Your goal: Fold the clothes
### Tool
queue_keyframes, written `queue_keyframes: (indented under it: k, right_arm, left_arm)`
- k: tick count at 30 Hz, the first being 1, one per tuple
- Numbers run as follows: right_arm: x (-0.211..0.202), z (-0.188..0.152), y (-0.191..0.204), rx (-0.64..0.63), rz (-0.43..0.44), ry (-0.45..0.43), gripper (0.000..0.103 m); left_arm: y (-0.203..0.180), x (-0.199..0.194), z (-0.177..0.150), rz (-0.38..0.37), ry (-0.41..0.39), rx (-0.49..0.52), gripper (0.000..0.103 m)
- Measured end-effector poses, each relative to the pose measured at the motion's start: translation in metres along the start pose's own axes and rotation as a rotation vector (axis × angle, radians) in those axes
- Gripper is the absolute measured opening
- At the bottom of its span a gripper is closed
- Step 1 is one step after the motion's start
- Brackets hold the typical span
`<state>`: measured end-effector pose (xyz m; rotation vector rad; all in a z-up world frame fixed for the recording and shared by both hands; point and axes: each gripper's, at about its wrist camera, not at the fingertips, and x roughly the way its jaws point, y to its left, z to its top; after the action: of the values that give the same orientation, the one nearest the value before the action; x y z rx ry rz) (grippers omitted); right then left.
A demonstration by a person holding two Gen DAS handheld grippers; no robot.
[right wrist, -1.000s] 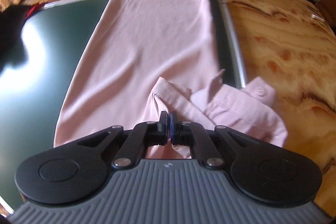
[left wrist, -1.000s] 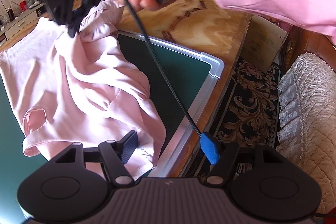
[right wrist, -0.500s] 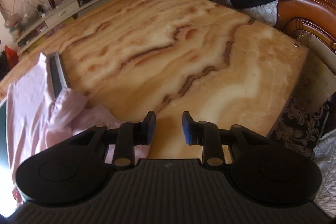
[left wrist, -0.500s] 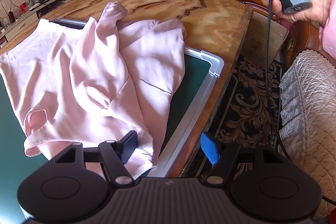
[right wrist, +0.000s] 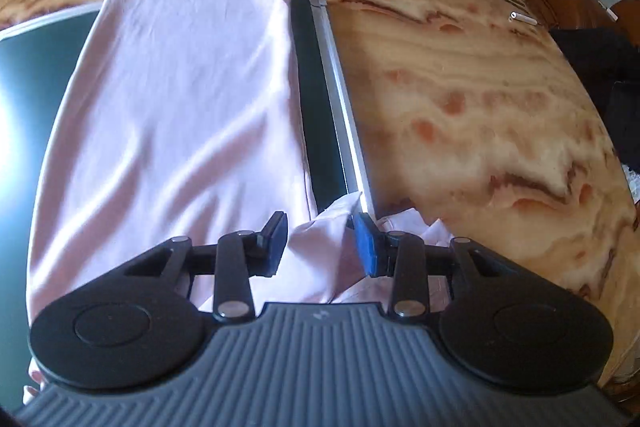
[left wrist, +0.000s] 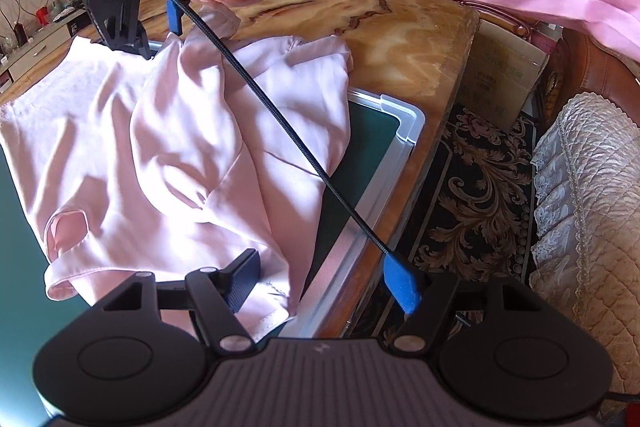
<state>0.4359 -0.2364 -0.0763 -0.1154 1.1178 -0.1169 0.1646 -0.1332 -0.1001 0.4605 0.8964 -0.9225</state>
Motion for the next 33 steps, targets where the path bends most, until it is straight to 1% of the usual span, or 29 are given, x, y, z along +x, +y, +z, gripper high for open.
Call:
queue_keyframes:
  k: [2, 3, 4, 5, 6, 8, 10, 12, 13, 15, 16, 17, 18, 19, 22, 23, 24, 27, 31, 33]
  right_arm:
    - [0.003, -0.002, -0.001, -0.010, 0.032, 0.008, 0.044]
    - [0.003, -0.003, -0.003, -0.017, 0.044, 0.005, 0.042]
    - [0.001, -0.004, -0.008, -0.015, 0.057, -0.004, 0.035]
    - [-0.004, -0.006, -0.015, 0.005, 0.072, -0.022, 0.008]
    - [-0.010, -0.007, -0.023, 0.024, 0.087, -0.040, 0.004]
    - [-0.030, -0.016, -0.047, 0.093, 0.139, -0.099, 0.004]
    - [-0.052, -0.032, -0.076, 0.181, 0.189, -0.156, 0.004]
    - [-0.070, -0.060, -0.115, 0.312, 0.212, -0.198, 0.005]
    - [-0.073, -0.075, -0.132, 0.377, 0.186, -0.197, 0.009]
    - [-0.063, -0.102, -0.161, 0.476, 0.082, -0.141, 0.046]
    - [-0.057, -0.115, -0.175, 0.519, 0.028, -0.109, 0.047]
    - [-0.051, -0.126, -0.187, 0.562, -0.003, -0.081, 0.047]
    - [-0.048, -0.134, -0.197, 0.603, 0.029, -0.070, 0.047]
    - [-0.047, -0.141, -0.204, 0.639, 0.081, -0.069, 0.047]
    - [-0.047, -0.145, -0.205, 0.673, 0.196, -0.069, 0.047]
    - [-0.046, -0.144, -0.203, 0.678, 0.211, -0.060, 0.047]
    - [-0.047, -0.143, -0.202, 0.679, 0.208, -0.053, 0.047]
    - [-0.046, -0.146, -0.200, 0.683, 0.178, -0.045, 0.048]
    - [-0.032, -0.155, -0.204, 0.728, 0.262, -0.021, 0.047]
    - [-0.026, -0.158, -0.205, 0.750, 0.287, -0.017, 0.047]
  left_arm:
    - [0.000, 0.000, 0.000, -0.002, -0.001, -0.001, 0.074]
    - [0.000, 0.000, 0.001, -0.003, -0.001, -0.002, 0.074]
    - [0.000, 0.000, 0.001, -0.003, 0.000, -0.003, 0.074]
    - [0.001, 0.000, 0.001, -0.004, 0.000, -0.003, 0.074]
    - [0.001, 0.000, 0.000, -0.005, -0.001, -0.005, 0.074]
    - [0.002, 0.000, 0.001, -0.009, -0.001, -0.012, 0.074]
    - [0.003, 0.000, 0.001, -0.011, -0.001, -0.016, 0.074]
    - [0.003, 0.001, 0.000, -0.010, -0.001, -0.015, 0.074]
    - [0.002, 0.001, 0.000, -0.008, 0.000, -0.014, 0.074]
    - [0.001, 0.001, 0.000, -0.005, 0.000, -0.012, 0.075]
    - [0.001, 0.001, 0.000, -0.004, 0.000, -0.010, 0.075]
    - [0.000, 0.000, 0.000, -0.003, 0.000, -0.009, 0.075]
    - [0.000, 0.000, 0.000, -0.001, 0.001, -0.008, 0.075]
    - [0.000, 0.000, 0.000, 0.000, 0.002, -0.008, 0.075]
    - [0.001, -0.001, 0.000, 0.001, 0.005, -0.010, 0.075]
    - [0.001, -0.001, 0.000, 0.001, 0.006, -0.011, 0.075]
    - [0.001, -0.001, 0.000, 0.001, 0.006, -0.011, 0.075]
    - [0.000, -0.001, 0.000, 0.000, 0.006, -0.012, 0.075]
    - [0.001, 0.002, -0.001, 0.001, 0.006, -0.004, 0.077]
    - [0.001, 0.001, -0.001, 0.003, 0.007, -0.002, 0.077]
